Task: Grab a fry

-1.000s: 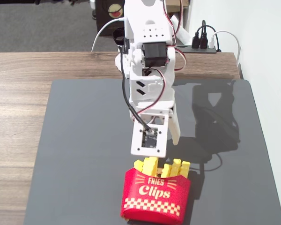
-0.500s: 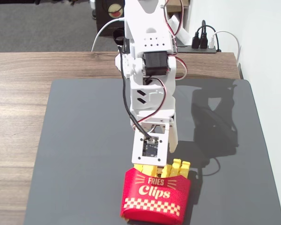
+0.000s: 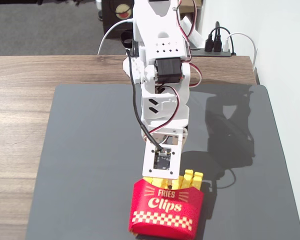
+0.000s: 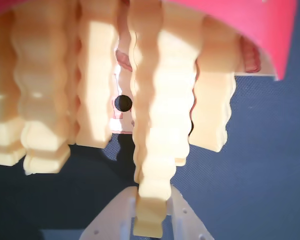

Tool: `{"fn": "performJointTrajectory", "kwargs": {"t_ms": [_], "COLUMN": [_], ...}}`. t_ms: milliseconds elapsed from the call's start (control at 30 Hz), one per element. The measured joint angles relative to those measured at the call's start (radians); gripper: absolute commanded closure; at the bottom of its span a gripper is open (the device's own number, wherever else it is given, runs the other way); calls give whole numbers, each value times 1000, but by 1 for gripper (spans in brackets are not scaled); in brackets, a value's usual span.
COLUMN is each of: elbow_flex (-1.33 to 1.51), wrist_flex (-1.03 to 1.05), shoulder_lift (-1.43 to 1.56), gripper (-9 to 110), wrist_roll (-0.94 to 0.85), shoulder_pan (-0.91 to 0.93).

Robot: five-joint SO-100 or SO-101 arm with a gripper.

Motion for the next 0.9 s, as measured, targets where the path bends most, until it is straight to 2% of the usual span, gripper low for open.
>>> {"fn": "performJointTrajectory", "kwargs": {"t_ms": [467, 900], "elbow_flex": [29, 285], "wrist_flex": [32, 38], "shoulder_lift": [48, 301], "gripper": [101, 101], "wrist_roll": [0, -18], "shoulder_pan": [-23, -46]}}
